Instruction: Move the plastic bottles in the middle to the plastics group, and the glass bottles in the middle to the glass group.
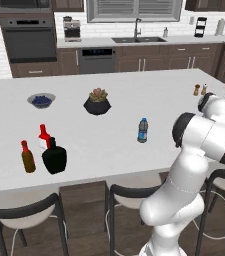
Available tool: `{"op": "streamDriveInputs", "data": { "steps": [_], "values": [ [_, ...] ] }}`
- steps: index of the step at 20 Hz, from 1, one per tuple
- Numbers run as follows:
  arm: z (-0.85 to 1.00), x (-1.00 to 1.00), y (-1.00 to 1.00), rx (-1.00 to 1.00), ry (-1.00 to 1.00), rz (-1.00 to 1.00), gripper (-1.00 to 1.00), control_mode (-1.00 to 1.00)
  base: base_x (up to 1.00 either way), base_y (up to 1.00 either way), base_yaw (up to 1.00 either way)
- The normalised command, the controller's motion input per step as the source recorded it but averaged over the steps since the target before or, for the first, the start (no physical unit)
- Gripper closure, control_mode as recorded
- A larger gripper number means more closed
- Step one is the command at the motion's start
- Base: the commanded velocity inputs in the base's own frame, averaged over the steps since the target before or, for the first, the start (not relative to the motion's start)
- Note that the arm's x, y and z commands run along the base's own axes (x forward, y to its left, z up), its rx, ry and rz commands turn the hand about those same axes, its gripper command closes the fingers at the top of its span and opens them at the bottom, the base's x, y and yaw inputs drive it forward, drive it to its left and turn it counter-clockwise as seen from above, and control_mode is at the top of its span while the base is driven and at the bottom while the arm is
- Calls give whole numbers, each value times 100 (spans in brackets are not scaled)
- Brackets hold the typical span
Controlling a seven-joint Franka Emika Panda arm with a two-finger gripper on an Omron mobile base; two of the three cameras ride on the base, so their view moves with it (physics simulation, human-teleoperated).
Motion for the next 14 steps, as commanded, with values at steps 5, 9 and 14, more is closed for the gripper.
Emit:
{"op": "streamDriveInputs", "data": {
  "steps": [5, 9, 14],
  "values": [
    [0, 8, -16, 1, -3, -17, 100, -100, 0, 0, 0],
    [2, 19, -19, 0, -2, -17, 100, -100, 0, 0, 0],
    [-18, 7, 6, -1, 0, -17, 100, -100, 0, 0, 0]
  ]
}}
